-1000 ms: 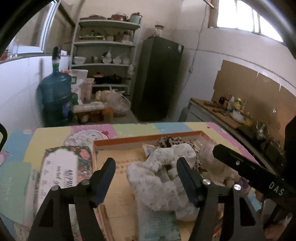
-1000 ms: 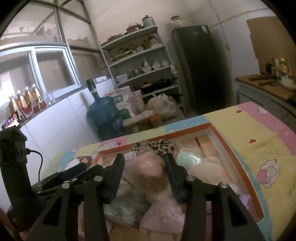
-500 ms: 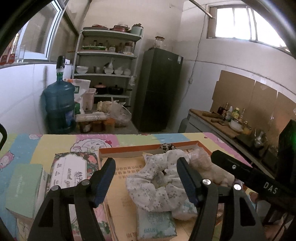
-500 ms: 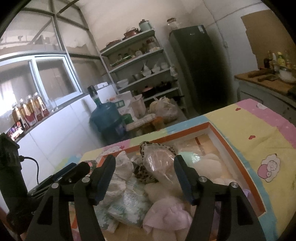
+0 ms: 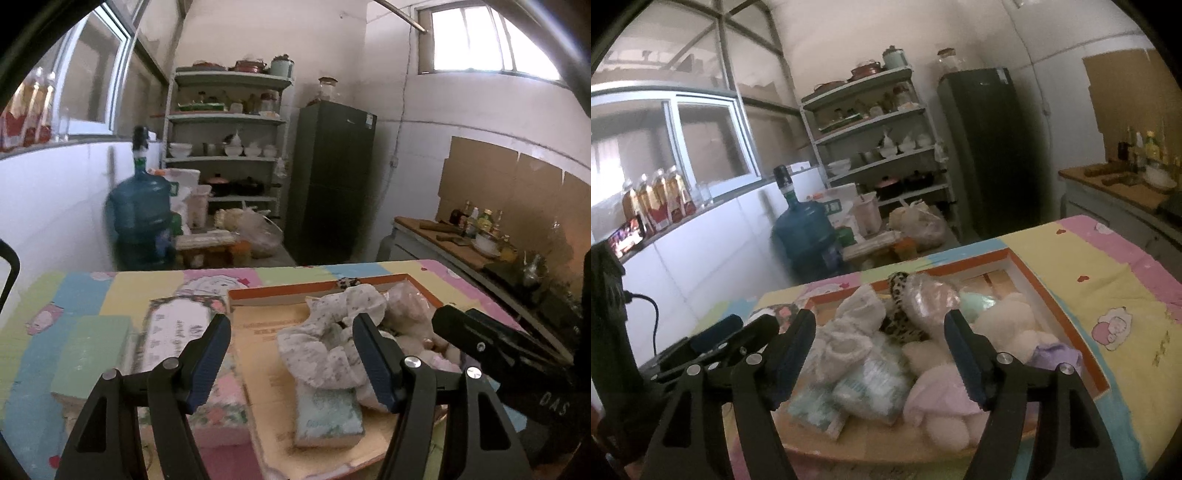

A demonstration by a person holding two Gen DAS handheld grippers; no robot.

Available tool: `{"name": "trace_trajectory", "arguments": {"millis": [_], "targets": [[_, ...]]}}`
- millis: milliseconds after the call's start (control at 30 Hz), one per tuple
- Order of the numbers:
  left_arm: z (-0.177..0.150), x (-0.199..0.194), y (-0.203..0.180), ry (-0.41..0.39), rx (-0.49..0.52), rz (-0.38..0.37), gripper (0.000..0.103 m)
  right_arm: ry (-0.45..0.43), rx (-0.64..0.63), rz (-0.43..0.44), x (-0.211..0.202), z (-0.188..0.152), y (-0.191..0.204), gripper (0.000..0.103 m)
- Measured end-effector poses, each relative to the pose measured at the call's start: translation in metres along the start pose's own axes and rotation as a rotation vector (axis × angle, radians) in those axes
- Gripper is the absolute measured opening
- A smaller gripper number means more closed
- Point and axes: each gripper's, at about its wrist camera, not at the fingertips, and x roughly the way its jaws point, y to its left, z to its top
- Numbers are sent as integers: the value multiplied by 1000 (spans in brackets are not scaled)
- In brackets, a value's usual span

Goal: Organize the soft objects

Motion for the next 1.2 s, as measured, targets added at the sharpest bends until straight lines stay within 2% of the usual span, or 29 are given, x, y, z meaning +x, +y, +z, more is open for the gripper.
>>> {"name": "trace_trajectory", "arguments": {"millis": [233,333,533,667,800,900,1200], "targets": [[-10,-35,10,-31,-9,70,68,-36,-23,-14,-22,-16,28,74],[-13,-55,15,-65,-5,124,68,-74,-41,-10,-40,-21,42,74],[-20,-93,25,-109,-23,233,68,-111,-124,-79,-67,-27,74,74],[-26,-121,31,-130,-32,242,68,-103,-155,-101,-80,-32,95,74],[-32,-144,37,-137,-49,249,68,-95,-172,-85,-92,-41,109,74],[-38,-162,42,-140,-49,253,68,-121,-184,-111,-104,-50,123,74],[-55,-211,50,-146,-46,286,68,-102,-142,-103,-133,-75,146,74]]}}
